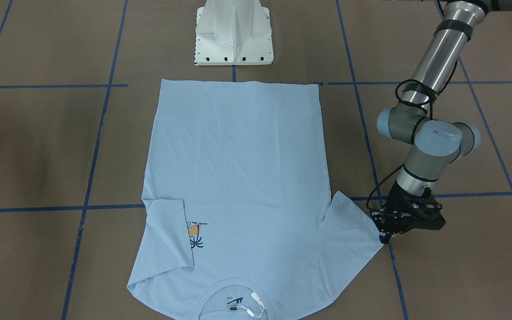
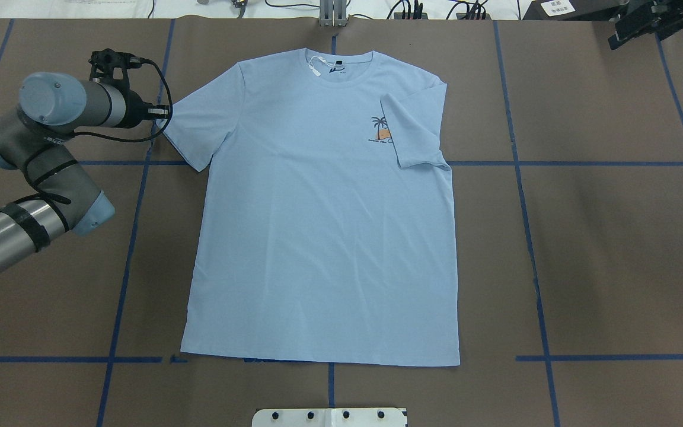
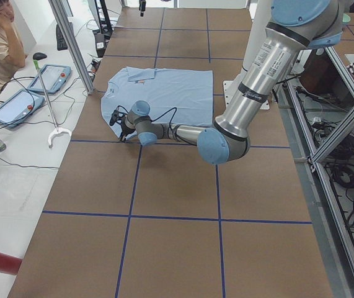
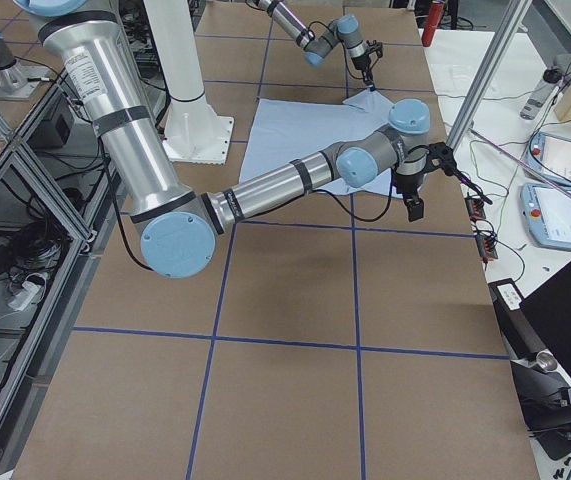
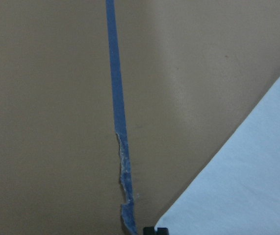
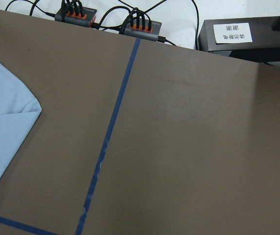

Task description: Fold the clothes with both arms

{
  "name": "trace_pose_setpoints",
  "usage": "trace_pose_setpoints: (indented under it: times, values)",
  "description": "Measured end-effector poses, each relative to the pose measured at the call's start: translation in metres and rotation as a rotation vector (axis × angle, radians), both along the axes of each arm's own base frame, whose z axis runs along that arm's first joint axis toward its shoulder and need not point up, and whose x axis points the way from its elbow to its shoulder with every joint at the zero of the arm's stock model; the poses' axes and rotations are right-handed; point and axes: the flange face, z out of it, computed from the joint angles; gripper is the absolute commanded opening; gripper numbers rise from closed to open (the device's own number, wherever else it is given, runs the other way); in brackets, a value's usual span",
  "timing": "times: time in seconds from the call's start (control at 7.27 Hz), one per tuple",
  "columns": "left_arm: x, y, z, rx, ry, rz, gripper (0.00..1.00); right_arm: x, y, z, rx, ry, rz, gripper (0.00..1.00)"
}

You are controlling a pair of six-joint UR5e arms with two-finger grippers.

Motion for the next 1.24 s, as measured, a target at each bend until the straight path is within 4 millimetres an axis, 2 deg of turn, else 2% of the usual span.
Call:
trace_pose_setpoints:
  times: [0.27, 0.41, 0.69, 0.96, 1.24]
  values:
    - [0.005, 0.001, -0.041, -0.018, 0.003, -0.002, 0.0, -0.001, 0.0, 0.0, -0.002, 0.0, 0.001, 1.0]
    - [0.018, 0.002, -0.069, -0.048, 0.002, -0.008, 0.0, -0.001, 0.0, 0.001, -0.004, 0.001, 0.001, 1.0]
    - [0.069, 0.009, -0.132, -0.098, -0.024, -0.022, 0.0, -0.002, 0.0, 0.002, -0.006, 0.001, 0.0, 1.0]
    - [0.098, 0.013, -0.166, -0.124, -0.03, -0.025, 0.0, -0.003, 0.0, 0.002, -0.007, 0.001, -0.001, 1.0]
    - [0.124, 0.001, -0.186, -0.152, -0.036, -0.03, 0.0, -0.005, 0.0, 0.003, -0.009, 0.001, -0.003, 1.0]
